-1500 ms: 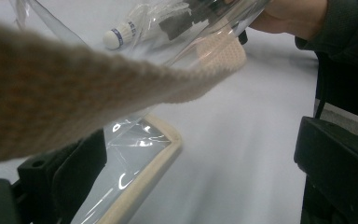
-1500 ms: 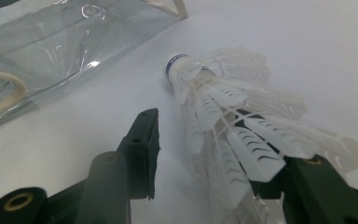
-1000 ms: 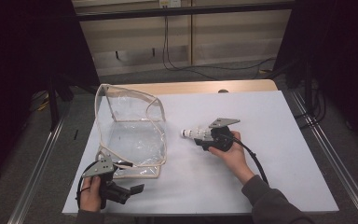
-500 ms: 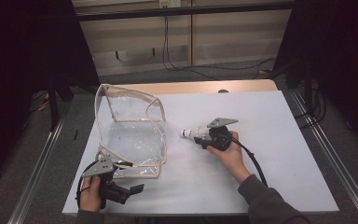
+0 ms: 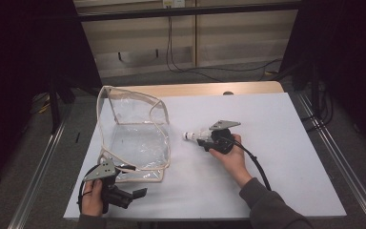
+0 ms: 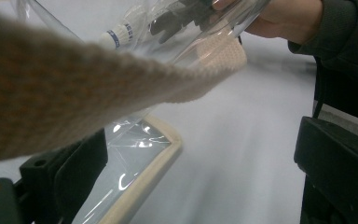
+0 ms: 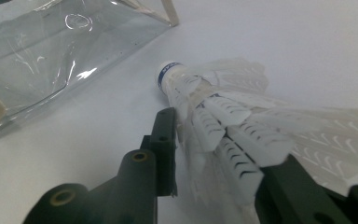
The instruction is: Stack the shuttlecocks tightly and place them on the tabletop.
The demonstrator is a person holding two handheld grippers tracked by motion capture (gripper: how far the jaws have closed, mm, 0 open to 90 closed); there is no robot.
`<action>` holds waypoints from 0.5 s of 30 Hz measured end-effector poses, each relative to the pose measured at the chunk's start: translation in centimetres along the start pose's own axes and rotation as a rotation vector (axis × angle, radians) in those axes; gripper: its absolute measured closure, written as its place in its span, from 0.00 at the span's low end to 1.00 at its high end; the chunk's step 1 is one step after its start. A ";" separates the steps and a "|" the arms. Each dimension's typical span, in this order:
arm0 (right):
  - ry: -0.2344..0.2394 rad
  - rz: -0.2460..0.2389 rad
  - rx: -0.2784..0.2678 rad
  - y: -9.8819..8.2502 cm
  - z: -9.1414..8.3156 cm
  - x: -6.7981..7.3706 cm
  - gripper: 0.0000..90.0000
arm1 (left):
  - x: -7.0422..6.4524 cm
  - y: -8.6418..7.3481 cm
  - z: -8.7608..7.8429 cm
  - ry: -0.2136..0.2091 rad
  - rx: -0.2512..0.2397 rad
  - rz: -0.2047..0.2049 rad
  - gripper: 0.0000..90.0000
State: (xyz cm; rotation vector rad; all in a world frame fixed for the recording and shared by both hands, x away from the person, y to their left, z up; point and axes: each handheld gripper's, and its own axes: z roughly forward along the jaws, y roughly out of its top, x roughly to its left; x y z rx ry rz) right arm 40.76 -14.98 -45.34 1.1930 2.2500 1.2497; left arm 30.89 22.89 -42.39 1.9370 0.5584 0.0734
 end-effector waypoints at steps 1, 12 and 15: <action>0.002 -0.003 0.002 0.0 0.0 0.0 0.82 | 0.0 0.0 0.0 0.000 0.000 0.000 0.03; 0.001 -0.038 0.007 0.0 0.2 0.1 0.89 | 0.0 0.0 0.0 0.000 0.002 0.003 0.03; 0.002 -0.039 0.008 0.1 0.2 0.1 0.90 | 0.0 0.0 0.0 0.001 0.000 0.001 0.03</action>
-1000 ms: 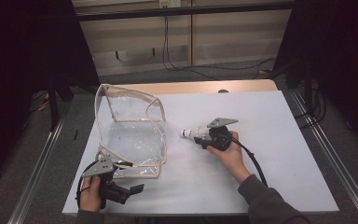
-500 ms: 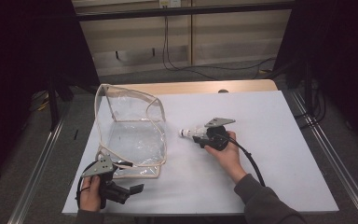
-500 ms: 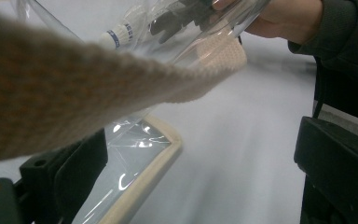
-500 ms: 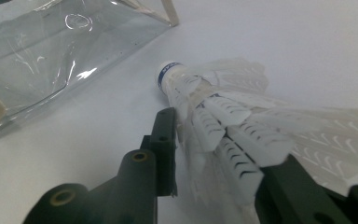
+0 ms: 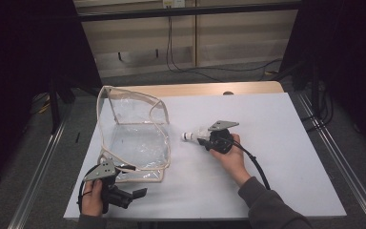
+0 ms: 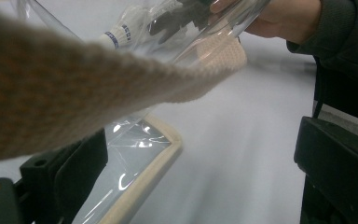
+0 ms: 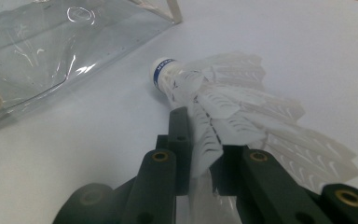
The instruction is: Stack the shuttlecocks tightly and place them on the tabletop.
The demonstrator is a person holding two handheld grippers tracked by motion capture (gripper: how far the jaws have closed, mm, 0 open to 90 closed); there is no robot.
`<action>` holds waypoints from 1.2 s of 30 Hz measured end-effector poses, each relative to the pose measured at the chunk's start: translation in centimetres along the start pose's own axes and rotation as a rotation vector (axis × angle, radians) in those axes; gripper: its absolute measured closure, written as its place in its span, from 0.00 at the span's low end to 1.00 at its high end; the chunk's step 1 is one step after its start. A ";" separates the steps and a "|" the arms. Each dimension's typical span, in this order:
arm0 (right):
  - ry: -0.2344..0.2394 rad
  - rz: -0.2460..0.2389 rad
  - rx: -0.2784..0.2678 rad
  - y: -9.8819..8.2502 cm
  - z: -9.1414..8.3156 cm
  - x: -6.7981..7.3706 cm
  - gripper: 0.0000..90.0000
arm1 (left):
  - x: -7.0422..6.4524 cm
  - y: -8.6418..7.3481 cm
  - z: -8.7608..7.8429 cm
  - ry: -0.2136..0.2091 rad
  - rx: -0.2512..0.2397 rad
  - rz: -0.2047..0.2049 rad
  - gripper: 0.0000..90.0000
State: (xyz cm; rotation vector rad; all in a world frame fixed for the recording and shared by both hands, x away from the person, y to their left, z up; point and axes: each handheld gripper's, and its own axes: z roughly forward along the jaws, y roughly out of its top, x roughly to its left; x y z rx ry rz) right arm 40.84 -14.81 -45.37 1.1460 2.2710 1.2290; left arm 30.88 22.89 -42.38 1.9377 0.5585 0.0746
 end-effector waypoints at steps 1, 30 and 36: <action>0.000 0.000 0.001 0.0 0.0 0.0 0.90 | 0.0 0.0 0.0 0.000 0.001 0.001 0.03; 0.079 0.008 -0.005 0.3 -0.8 -0.2 0.98 | 0.0 0.0 0.0 0.002 -0.002 -0.003 0.03; 0.089 0.008 -0.005 0.4 -0.9 -0.2 0.98 | -0.1 0.0 0.0 0.002 -0.001 -0.004 0.03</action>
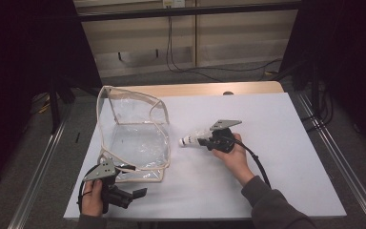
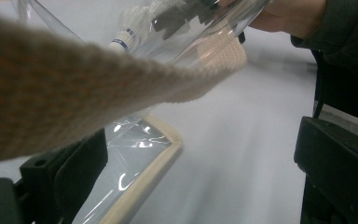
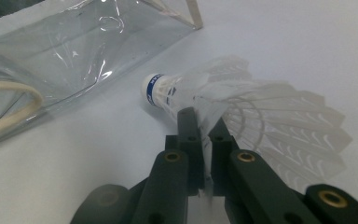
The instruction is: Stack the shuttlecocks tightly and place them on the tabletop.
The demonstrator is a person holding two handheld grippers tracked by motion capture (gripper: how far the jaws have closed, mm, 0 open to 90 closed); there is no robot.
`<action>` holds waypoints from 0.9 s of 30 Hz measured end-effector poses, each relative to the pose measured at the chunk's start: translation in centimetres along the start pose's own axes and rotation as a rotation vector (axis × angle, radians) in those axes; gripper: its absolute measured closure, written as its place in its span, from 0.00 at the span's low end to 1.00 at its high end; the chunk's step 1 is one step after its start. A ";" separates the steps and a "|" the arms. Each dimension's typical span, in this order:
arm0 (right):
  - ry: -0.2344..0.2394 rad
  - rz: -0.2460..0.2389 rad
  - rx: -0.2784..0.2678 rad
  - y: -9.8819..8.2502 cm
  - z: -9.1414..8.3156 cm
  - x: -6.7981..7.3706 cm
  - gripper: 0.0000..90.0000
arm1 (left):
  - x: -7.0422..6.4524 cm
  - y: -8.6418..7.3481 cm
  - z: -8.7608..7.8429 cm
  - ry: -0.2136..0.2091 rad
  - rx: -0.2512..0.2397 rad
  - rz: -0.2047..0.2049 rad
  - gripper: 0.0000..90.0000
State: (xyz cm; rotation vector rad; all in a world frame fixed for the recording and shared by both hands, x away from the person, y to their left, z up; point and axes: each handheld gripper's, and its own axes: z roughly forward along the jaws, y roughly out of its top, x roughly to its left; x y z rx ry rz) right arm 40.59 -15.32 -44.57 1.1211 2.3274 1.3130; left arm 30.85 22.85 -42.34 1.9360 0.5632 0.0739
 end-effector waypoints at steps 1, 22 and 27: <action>0.001 -0.001 -0.001 0.0 0.0 0.0 0.98 | 0.0 0.0 0.0 0.001 -0.002 0.000 0.03; 0.045 -0.001 0.010 0.5 -1.7 -0.1 0.99 | -0.1 0.0 0.0 0.004 0.000 -0.002 0.03; 0.051 0.002 0.019 0.7 -2.1 -0.2 0.99 | 0.0 0.0 0.0 0.003 -0.003 -0.001 0.03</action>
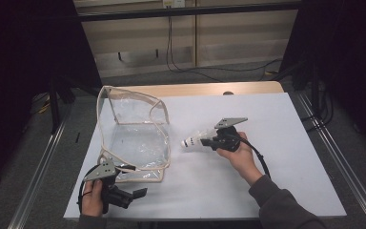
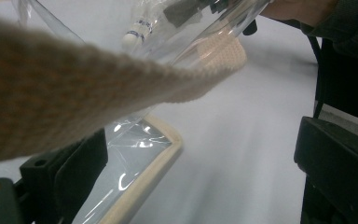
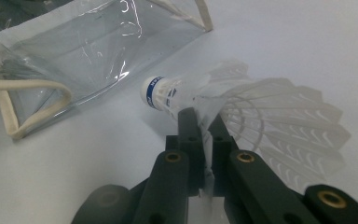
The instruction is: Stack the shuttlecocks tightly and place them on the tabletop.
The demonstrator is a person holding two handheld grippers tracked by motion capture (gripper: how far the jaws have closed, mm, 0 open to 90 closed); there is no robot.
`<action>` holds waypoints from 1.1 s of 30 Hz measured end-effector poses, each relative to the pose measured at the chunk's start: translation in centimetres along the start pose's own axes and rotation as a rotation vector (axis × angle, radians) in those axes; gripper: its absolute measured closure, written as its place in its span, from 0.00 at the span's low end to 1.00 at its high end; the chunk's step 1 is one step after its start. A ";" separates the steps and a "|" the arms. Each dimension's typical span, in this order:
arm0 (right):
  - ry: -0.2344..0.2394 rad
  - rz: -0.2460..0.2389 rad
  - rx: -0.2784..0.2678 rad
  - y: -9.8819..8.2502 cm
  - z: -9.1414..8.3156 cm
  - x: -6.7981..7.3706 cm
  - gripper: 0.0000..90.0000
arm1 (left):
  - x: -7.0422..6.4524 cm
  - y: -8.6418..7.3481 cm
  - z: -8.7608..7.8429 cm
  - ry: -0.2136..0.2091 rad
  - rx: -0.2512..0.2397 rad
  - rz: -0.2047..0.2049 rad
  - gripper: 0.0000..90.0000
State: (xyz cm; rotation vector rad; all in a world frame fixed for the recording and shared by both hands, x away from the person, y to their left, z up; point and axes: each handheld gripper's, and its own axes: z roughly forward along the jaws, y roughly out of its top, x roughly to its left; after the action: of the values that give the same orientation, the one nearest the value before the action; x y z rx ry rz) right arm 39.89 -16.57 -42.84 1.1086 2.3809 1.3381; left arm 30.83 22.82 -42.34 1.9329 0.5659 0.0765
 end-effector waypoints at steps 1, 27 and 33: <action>0.008 0.004 -0.001 0.0 -0.1 0.0 0.99 | 0.0 0.0 0.0 -0.001 0.004 0.002 0.03; 0.052 -0.001 -0.019 2.1 -3.9 0.1 0.98 | 0.0 0.1 0.0 0.000 0.004 0.001 0.03; 0.064 0.007 -0.024 2.5 -4.6 0.0 0.98 | 0.0 0.0 0.0 0.000 0.003 0.001 0.03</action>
State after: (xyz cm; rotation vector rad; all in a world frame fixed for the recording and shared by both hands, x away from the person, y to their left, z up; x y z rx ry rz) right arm 38.93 -18.82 -38.23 1.0848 2.4009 1.4206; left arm 30.85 22.83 -42.30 1.9358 0.5653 0.0758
